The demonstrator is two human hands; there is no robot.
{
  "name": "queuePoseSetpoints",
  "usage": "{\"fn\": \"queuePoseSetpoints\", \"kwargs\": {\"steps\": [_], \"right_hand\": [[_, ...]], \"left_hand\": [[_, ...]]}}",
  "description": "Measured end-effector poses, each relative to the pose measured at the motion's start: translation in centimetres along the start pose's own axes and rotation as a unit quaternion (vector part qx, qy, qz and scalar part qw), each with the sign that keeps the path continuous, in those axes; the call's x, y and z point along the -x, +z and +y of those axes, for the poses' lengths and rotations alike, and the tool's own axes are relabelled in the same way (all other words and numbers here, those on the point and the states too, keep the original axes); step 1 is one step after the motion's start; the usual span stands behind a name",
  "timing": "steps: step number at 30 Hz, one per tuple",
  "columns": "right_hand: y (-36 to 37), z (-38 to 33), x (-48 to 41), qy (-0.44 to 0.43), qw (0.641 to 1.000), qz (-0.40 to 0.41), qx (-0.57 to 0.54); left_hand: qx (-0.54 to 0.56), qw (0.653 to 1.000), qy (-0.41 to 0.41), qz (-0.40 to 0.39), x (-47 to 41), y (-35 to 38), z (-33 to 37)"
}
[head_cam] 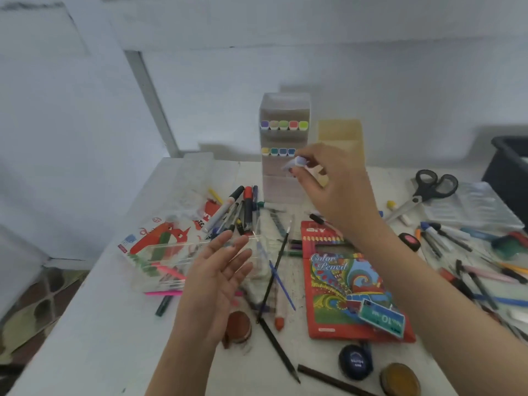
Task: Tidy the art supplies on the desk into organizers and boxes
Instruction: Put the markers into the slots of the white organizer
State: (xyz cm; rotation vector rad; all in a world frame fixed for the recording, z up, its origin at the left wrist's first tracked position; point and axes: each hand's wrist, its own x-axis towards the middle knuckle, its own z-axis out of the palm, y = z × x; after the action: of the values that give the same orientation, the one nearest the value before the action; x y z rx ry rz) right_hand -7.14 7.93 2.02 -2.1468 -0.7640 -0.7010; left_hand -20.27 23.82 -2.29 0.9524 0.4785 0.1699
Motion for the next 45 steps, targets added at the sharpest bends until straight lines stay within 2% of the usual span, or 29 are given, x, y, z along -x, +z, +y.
{"fn": "queuePoseSetpoints", "kwargs": {"steps": [3,8,15,19,28,40,45], "right_hand": [[1.9,0.5,-0.7,-0.074,0.988,0.005,0.133],[4.0,1.5,-1.1,-0.105,0.974,-0.016,0.201],[5.5,2.0,-1.4,-0.072,0.976,-0.021,0.203],[5.6,2.0,-1.1,-0.088,0.977,-0.025,0.193],[6.5,2.8,-1.2,-0.048,0.966,-0.081,0.243],[7.5,3.6,-1.1,0.011,0.975,-0.068,0.213],[7.0,3.0,-0.7,0.006,0.972,-0.097,0.215]], "left_hand": [[0.003,1.000,0.001,-0.006,-0.7,-1.2,0.9],[0.010,1.000,0.003,-0.009,-1.5,-2.8,1.8],[0.014,1.000,-0.006,-0.007,-2.4,-3.8,2.4],[0.016,1.000,-0.006,-0.009,-2.6,-4.1,2.6],[0.008,1.000,0.000,-0.020,-2.8,-4.4,3.1],[-0.030,1.000,0.003,0.006,-3.0,-4.1,3.5],[-0.039,0.999,0.006,0.007,-2.9,-3.7,3.5]]}}
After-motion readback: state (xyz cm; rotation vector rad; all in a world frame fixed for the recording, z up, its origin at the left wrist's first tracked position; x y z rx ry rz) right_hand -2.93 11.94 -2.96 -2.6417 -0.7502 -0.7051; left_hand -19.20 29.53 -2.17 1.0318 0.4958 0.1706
